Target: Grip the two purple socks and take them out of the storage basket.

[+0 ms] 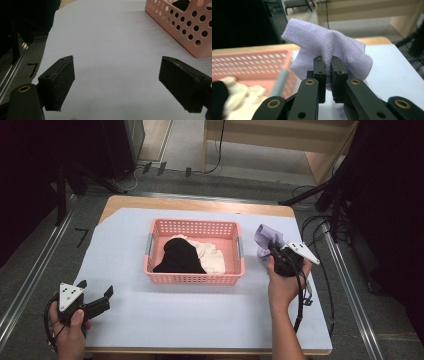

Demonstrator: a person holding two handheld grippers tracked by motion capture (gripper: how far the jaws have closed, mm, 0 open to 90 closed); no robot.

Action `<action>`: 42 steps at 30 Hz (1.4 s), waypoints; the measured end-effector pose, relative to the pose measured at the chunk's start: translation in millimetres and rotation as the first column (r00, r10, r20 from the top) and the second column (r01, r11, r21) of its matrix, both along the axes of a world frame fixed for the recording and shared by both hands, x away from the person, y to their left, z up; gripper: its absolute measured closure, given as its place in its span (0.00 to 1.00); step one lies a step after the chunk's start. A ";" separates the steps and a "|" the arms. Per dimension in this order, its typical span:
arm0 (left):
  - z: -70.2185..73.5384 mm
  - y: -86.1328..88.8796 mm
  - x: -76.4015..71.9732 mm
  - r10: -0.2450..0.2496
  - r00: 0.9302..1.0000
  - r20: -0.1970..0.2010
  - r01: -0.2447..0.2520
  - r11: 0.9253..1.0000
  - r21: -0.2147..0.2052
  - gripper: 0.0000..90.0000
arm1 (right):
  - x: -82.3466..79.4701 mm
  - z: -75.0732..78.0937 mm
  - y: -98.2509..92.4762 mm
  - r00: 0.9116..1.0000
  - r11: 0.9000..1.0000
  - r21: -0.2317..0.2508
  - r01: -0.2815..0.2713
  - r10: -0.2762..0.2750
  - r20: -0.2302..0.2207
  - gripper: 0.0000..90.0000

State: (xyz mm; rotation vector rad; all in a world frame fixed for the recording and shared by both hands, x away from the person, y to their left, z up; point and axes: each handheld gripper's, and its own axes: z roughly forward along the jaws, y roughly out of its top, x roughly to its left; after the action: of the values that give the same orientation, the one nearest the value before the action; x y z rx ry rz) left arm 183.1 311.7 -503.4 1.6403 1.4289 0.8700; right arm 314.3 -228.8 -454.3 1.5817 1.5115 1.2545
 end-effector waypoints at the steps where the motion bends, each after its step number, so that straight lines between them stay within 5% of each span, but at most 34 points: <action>1: 0.0 -0.1 0.0 0.000 1.000 0.000 0.000 1.000 0.000 0.16 | 0.0 0.0 0.0 1.000 1.000 0.000 0.000 0.000 0.000 0.94; 9: -0.1 -0.2 -0.3 0.004 1.000 0.005 -0.004 1.000 0.001 0.16 | -0.5 -25.7 -18.2 0.996 0.999 -0.008 0.053 -0.054 -0.070 0.92; 17: 0.0 0.1 -0.4 0.001 1.000 0.006 -0.001 1.000 0.005 0.16 | -8.0 -28.9 -26.7 0.996 0.998 -0.026 0.065 -0.066 -0.061 0.53; 24: 0.0 -0.6 0.0 0.001 1.000 0.002 -0.001 1.000 0.010 0.16 | -27.7 -21.7 -32.7 0.998 0.998 -0.023 -0.056 0.056 -0.006 0.31; 42: 0.2 -0.7 -0.4 -0.002 1.000 0.001 0.002 1.000 0.012 0.16 | -80.2 -35.2 -75.1 0.999 0.999 -0.012 -0.039 0.039 0.002 0.31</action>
State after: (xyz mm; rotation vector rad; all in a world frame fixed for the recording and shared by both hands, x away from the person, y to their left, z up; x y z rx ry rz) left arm 182.6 311.0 -503.2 1.6496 1.4232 0.8798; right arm 234.0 -303.9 -489.5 1.5499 1.5531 1.2659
